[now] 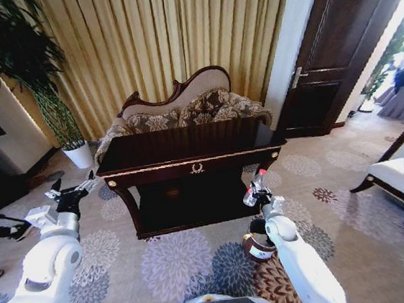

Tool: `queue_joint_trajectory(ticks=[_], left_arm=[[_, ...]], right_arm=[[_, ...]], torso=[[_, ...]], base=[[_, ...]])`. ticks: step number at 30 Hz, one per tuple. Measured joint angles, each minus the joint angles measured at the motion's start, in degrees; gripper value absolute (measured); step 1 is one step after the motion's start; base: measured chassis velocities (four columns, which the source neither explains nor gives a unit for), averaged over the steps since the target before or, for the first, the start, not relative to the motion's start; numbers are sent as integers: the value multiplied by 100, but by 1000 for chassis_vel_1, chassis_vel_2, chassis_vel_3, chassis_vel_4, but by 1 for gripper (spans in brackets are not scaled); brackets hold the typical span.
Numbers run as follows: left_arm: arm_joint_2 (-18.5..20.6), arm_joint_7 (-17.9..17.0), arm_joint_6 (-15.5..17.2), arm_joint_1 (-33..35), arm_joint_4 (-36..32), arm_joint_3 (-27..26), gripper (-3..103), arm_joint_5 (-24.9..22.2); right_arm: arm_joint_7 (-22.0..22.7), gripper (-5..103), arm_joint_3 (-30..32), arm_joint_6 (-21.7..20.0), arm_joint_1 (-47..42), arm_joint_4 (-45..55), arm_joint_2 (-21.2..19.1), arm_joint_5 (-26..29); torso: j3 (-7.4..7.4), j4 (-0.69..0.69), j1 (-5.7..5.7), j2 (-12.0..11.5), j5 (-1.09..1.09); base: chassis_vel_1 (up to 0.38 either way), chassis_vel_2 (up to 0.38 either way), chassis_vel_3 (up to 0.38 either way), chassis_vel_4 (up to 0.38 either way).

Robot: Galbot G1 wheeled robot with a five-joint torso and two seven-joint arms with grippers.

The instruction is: Move to the front of the table and place the trash on the table into the trash bin.

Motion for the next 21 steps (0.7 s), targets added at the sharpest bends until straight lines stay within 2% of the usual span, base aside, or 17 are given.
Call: queue_joint_trajectory(ticks=[3, 8, 17, 21], left_arm=[[21, 12, -27, 42, 45, -49, 100, 3], [25, 15, -36, 53, 70, -53, 100, 4], [126, 14, -47, 78, 59, -89, 100, 1], [158, 31, -96, 127, 51, -145, 100, -12]], right_arm=[[0, 30, -25, 359, 437, -1186, 39, -34], [0, 30, -50, 710, 750, -2192, 44, -30], [0, 30, -88, 1220, 1067, -3164, -17, -230], [0, 30, -82, 1292, 1185, -3381, -13, -261]], torso=[[0, 1, 0, 0, 0], [0, -1, 0, 0, 1], [0, -1, 0, 1, 0], [0, 0, 0, 1, 0]], base=[[0, 0, 0, 0], [0, 0, 0, 0], [0, 0, 0, 0], [0, 0, 0, 0]])
